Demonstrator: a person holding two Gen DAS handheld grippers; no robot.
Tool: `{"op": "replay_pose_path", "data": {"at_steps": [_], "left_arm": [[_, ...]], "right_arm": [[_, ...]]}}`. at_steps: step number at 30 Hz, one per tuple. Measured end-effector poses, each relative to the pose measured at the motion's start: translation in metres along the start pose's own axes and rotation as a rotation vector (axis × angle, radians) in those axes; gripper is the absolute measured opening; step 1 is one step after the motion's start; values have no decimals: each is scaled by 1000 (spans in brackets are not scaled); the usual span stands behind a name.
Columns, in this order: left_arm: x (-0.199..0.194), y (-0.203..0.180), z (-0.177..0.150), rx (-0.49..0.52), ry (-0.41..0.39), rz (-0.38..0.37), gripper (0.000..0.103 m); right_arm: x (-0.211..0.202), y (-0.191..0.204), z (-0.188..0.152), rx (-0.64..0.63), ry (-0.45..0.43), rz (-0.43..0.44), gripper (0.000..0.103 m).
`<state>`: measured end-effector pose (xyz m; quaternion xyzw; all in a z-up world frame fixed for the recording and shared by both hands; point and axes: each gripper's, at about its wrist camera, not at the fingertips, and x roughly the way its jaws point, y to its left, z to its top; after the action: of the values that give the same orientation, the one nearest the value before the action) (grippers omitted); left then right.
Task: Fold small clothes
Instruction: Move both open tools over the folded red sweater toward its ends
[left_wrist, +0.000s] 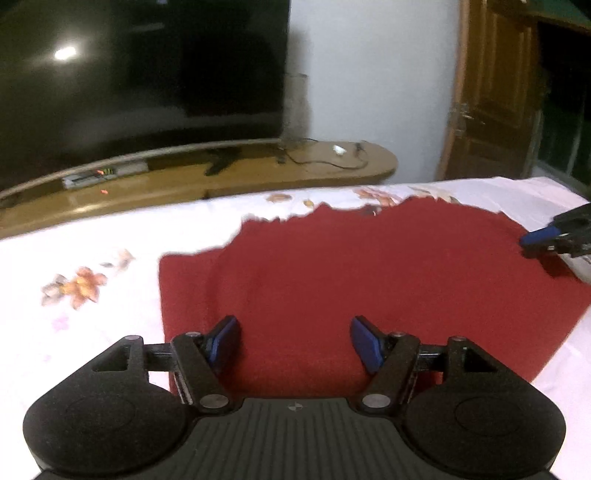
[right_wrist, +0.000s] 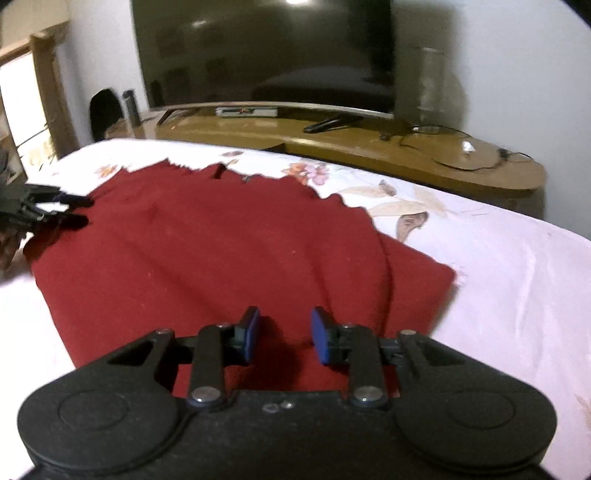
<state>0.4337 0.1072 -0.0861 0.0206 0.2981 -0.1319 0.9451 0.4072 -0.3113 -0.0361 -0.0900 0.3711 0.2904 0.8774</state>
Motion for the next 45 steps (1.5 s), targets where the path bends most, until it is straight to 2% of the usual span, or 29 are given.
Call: {"op": "replay_pose_path", "data": {"at_steps": [1, 4, 6, 8, 11, 13, 19, 21, 23, 25, 27, 28, 29, 30, 32, 33, 34, 35, 38, 40, 41, 42, 43, 44, 45], "left_arm": [[-9, -9, 4, 5, -33, -31, 67], [-15, -45, 9, 22, -64, -107, 67], [-6, -67, 5, 44, -28, -133, 67], [5, -84, -3, 64, 22, -110, 67], [7, -85, -20, 74, 60, -80, 67], [-3, -77, -29, 69, 52, -69, 67], [-37, -41, -52, 1, 44, -41, 67], [-41, -34, -55, 7, 48, -7, 67], [-43, -28, -53, -49, 48, 4, 67], [-48, -30, -46, -58, 20, 10, 67], [-49, -34, -42, -64, -11, 0, 67], [-42, -35, -42, -76, 13, 6, 67], [-30, -33, -46, -85, 69, 23, 67], [-28, -33, -49, -79, 56, 27, 67], [-30, -31, -42, -114, 60, 20, 67], [-35, -29, -36, -139, 29, 6, 67], [-39, -27, -30, -153, -9, -1, 67], [-39, -25, -24, -170, -40, -10, 67], [-19, -22, -4, -208, -56, -26, 67], [4, -24, -2, -192, -17, -17, 67], [21, -24, -6, -168, 49, 5, 67], [22, -29, -15, -109, 27, 33, 67], [21, -35, -13, -78, 35, 51, 67], [18, -42, -7, -52, 46, 64, 67], [12, -49, -3, -27, 27, 55, 67]], "right_arm": [[-7, 12, 2, -10, -26, -18, 31], [-22, 52, 7, -21, -111, 73, 34], [-11, 88, 5, -49, -99, 136, 33], [5, 114, 2, -80, -73, 168, 33], [24, 136, -6, -144, -3, 119, 34], [26, 134, -17, -183, 37, 72, 34], [-13, 94, -44, -121, 51, 28, 35], [-22, 82, -54, -114, 50, -1, 35], [-31, 71, -60, -63, 51, -11, 35], [-39, 68, -60, -41, 54, -18, 33], [-48, 73, -54, -28, -8, -24, 33], [-52, 75, -49, -5, -56, -19, 36], [-52, 75, -46, 25, -90, -24, 36], [-48, 70, -48, 66, -99, -43, 36], [-20, 54, -59, 132, 40, -89, 34], [-24, 50, -61, 151, 8, -68, 33], [-26, 46, -57, 179, 18, -60, 27], [-29, 45, -52, 190, 6, -62, 26], [-37, 44, -28, 203, -108, -96, 28], [-30, 45, -13, 201, -156, -122, 34], [-23, 46, -8, 193, -153, -126, 32], [-12, 45, -8, 168, -126, -124, 31], [9, 44, -12, 131, -32, -168, 31], [21, 38, -22, 121, 5, -188, 31], [19, 34, -20, 144, -7, -177, 31]]}}
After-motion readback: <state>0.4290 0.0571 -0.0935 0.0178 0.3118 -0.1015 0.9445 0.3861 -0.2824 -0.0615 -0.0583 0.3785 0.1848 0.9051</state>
